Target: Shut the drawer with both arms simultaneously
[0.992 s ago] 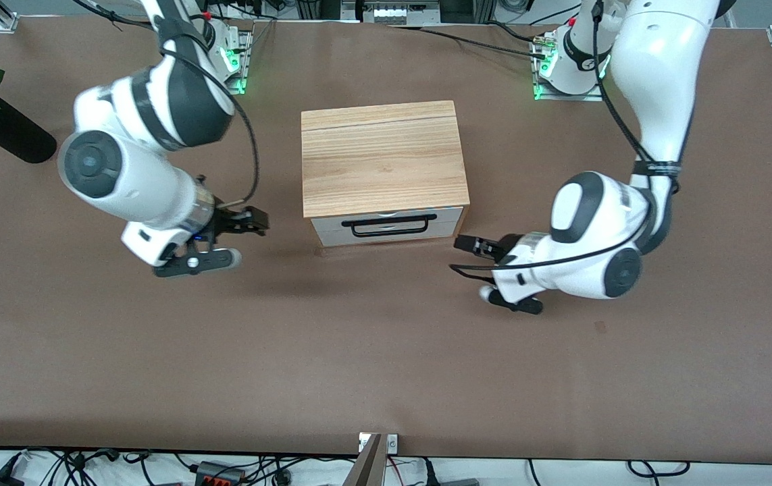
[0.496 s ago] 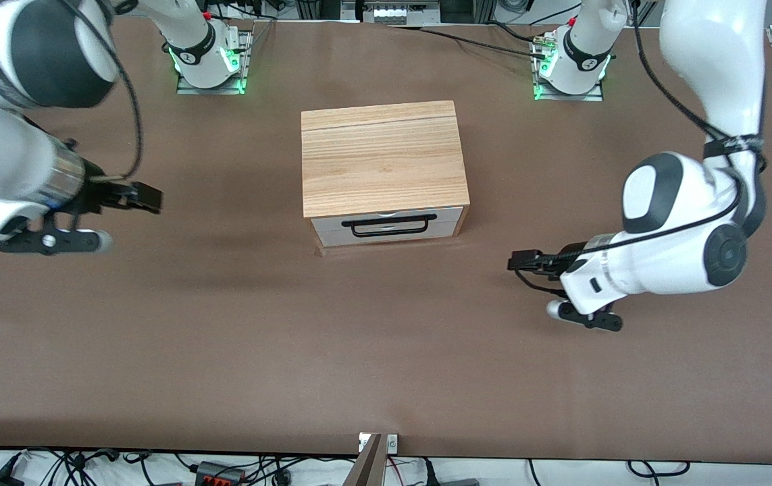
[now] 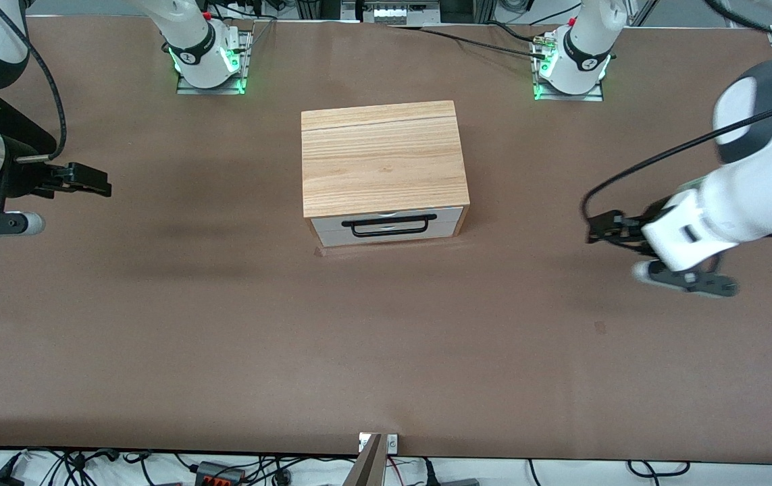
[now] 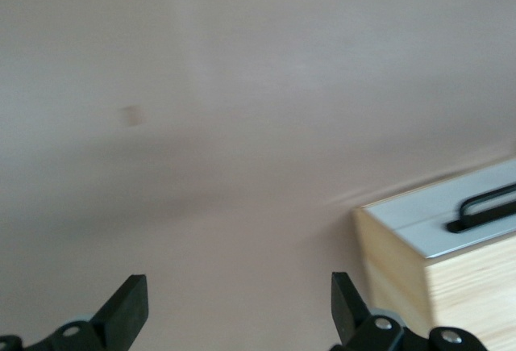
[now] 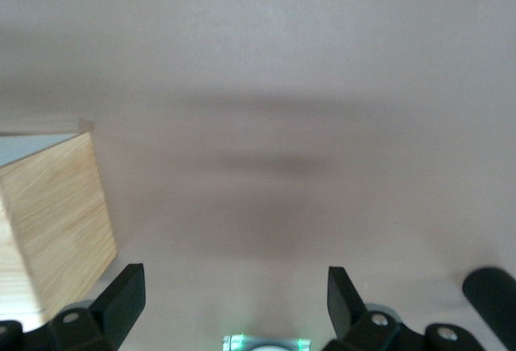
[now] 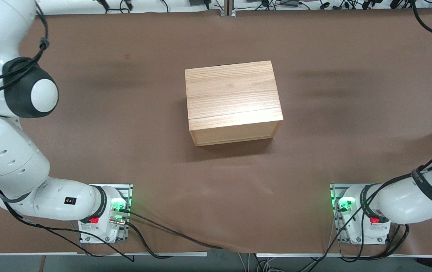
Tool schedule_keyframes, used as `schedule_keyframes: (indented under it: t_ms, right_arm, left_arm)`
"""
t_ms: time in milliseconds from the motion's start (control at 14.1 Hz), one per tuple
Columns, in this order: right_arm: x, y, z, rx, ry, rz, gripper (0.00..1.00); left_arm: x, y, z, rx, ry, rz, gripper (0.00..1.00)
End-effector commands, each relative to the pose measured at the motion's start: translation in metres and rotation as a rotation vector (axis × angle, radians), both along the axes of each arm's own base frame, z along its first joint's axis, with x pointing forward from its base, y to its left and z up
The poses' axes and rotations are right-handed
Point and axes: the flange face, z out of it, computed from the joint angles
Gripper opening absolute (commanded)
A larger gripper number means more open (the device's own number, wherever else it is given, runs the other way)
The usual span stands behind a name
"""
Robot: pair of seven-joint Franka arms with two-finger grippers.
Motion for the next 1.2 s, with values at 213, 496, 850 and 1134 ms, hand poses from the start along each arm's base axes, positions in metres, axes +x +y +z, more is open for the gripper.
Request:
schedule_keyframes:
  t_ms: [213, 496, 850, 1134]
  right_arm:
    - [-0.062, -0.012, 0.002, -0.008, -0.088, -0.078, 1.00]
    - [-0.058, -0.028, 0.017, -0.002, -0.128, -0.134, 1.00]
    - [-0.059, -0.043, 0.019, -0.010, -0.123, -0.161, 1.00]
    - [-0.057, -0.045, 0.016, -0.010, -0.117, -0.170, 1.00]
  left_arm:
    - [-0.014, 0.046, 0.043, 0.076, -0.061, 0.017, 1.00]
    - [-0.067, 0.040, 0.044, 0.108, -0.015, 0.107, 1.00]
    - [-0.109, 0.023, 0.033, 0.127, -0.031, 0.072, 1.00]
    - [-0.126, 0.026, 0.027, 0.122, -0.099, 0.079, 1.00]
